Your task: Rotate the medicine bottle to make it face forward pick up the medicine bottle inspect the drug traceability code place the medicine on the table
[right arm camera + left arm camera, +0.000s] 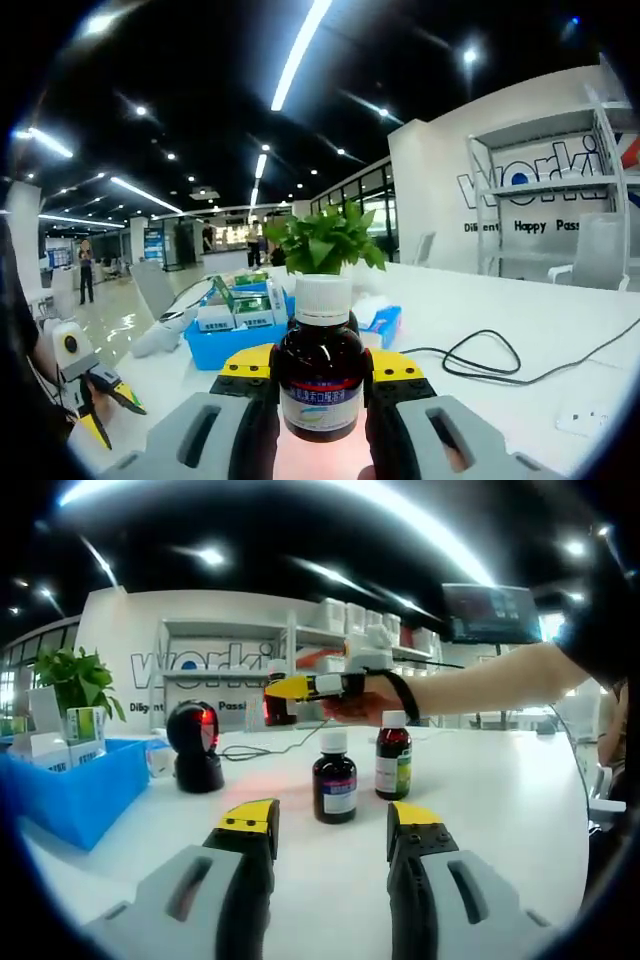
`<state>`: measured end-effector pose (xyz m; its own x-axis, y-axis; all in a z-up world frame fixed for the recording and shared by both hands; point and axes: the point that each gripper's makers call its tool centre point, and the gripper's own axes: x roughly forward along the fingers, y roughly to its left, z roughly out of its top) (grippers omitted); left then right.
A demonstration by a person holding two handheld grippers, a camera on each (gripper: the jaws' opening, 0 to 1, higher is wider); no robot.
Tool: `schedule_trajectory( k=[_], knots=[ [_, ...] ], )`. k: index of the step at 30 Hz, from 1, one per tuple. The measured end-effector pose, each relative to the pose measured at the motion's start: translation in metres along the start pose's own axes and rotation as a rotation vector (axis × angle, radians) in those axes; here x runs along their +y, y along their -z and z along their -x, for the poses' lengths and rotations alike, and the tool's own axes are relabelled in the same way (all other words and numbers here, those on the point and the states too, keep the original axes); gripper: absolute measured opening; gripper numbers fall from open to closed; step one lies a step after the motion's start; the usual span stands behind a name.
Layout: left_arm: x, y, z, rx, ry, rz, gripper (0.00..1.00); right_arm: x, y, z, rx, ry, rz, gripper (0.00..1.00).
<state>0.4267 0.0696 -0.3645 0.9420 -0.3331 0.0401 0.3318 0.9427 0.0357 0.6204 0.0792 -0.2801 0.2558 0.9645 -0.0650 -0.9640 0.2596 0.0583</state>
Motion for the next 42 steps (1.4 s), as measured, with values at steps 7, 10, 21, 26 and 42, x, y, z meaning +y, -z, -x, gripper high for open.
schedule_trajectory(
  k=[7,10,21,26,42],
  knots=[
    [-0.001,-0.001,0.000,-0.002,0.002,-0.003,0.34,-0.009,-0.021,0.006,-0.007,0.058,0.055,0.28],
    [-0.001,-0.001,0.001,-0.003,0.002,-0.005,0.34,-0.012,-0.030,0.012,-0.017,0.083,0.050,0.28],
    [-0.001,-0.002,0.002,-0.004,0.005,-0.012,0.34,-0.001,-0.051,0.044,-0.033,0.113,0.073,0.28],
    [-0.002,-0.004,0.002,-0.008,0.007,-0.012,0.34,-0.001,-0.055,0.054,-0.036,0.125,0.092,0.28],
    [-0.005,-0.005,0.002,-0.012,0.008,-0.013,0.34,-0.008,-0.059,0.084,-0.049,0.186,0.101,0.28]
  ],
)
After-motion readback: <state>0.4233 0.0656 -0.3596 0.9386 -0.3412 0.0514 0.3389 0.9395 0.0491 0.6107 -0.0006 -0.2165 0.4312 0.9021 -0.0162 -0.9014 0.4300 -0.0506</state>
